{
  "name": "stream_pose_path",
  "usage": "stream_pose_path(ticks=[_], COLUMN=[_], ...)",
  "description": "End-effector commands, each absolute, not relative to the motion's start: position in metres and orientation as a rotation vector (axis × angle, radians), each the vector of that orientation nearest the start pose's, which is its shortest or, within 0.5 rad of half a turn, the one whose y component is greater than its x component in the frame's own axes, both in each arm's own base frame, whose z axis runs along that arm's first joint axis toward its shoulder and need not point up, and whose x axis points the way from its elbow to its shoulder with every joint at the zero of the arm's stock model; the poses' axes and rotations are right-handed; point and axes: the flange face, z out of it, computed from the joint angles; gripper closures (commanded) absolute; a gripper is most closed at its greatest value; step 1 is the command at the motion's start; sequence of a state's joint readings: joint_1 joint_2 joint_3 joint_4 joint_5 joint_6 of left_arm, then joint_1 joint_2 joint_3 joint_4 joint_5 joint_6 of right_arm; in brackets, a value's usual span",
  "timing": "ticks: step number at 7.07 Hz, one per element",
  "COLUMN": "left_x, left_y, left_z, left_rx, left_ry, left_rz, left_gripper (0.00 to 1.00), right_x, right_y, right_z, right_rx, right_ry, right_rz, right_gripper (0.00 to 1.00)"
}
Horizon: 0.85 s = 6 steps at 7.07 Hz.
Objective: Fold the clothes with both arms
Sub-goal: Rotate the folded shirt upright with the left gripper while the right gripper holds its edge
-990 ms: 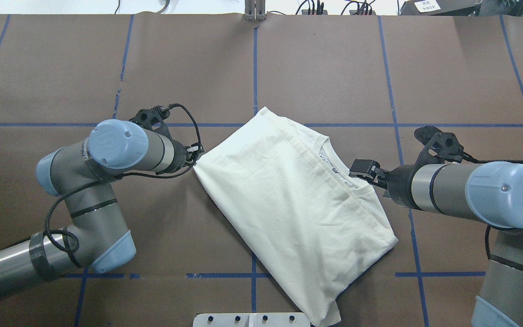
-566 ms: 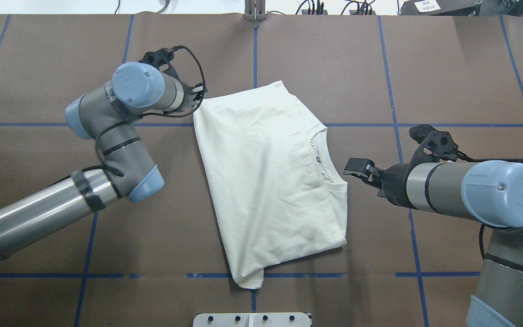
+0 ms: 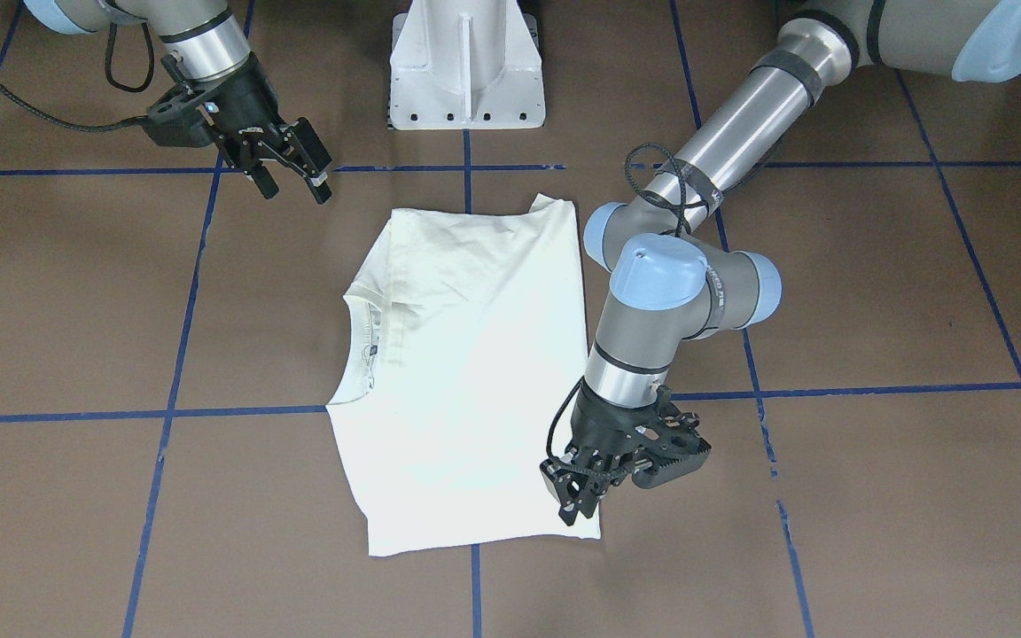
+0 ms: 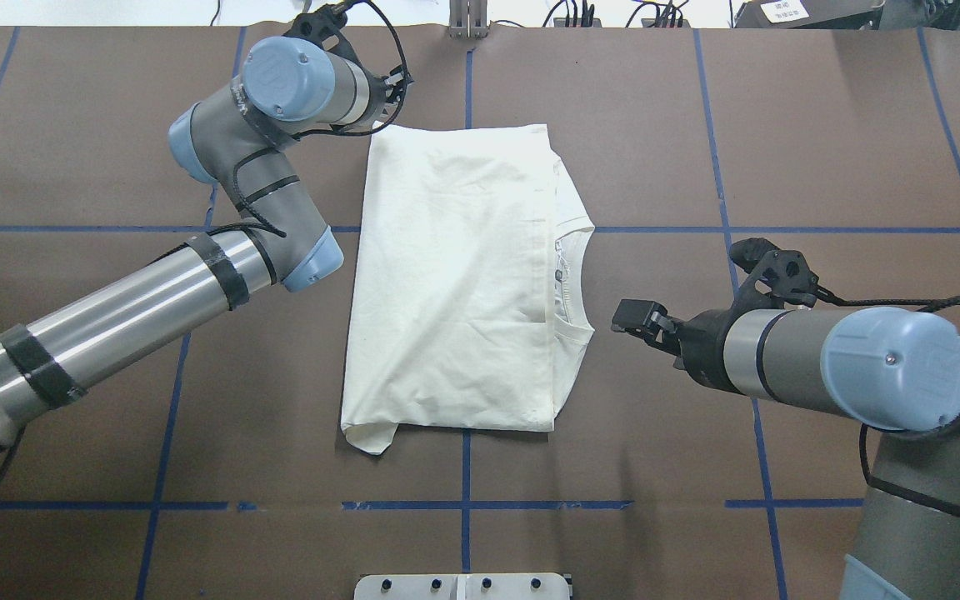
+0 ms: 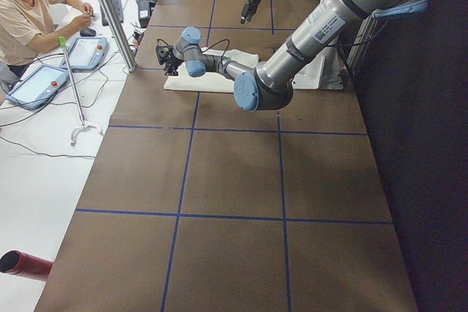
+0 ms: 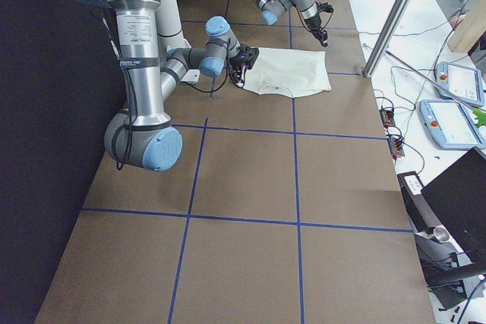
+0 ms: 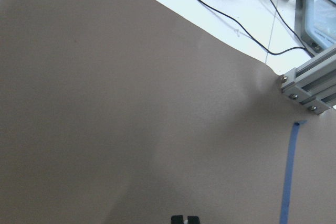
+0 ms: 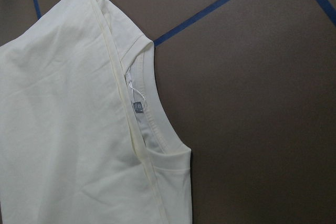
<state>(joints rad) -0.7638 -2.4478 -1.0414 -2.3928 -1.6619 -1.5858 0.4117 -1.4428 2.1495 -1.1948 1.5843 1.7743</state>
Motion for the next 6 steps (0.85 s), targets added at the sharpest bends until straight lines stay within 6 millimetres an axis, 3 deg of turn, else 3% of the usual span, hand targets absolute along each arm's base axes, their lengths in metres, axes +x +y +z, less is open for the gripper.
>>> stream_pose_path(ticks=[1, 2, 4, 5, 6], left_x=[0.456, 0.446, 0.446, 0.445, 0.447], left_y=[-0.584, -0.574, -0.574, -0.574, -0.573], left_z=[0.259, 0.26, 0.26, 0.26, 0.259], left_rx=[0.275, 0.268, 0.267, 0.268, 0.264], left_ry=[1.266, 1.268, 1.269, 1.269, 1.271], left_rz=[-0.533, -0.527, -0.529, -0.531, -0.531], left_gripper=[0.32, 0.32, 0.32, 0.32, 0.32], right_x=[-0.466, -0.502, -0.553, -0.554, -0.557], right_y=[-0.279, -0.263, -0.258, -0.262, -0.261], right_z=[0.275, 0.29, 0.3, 0.294, 0.301], right_rx=[0.156, 0.117, 0.107, 0.108, 0.108], right_ry=[-1.098, -1.062, -1.015, -1.019, -0.988], right_rz=[0.518, 0.53, 0.508, 0.516, 0.514], right_gripper=[0.0, 0.0, 0.0, 0.1, 0.36])
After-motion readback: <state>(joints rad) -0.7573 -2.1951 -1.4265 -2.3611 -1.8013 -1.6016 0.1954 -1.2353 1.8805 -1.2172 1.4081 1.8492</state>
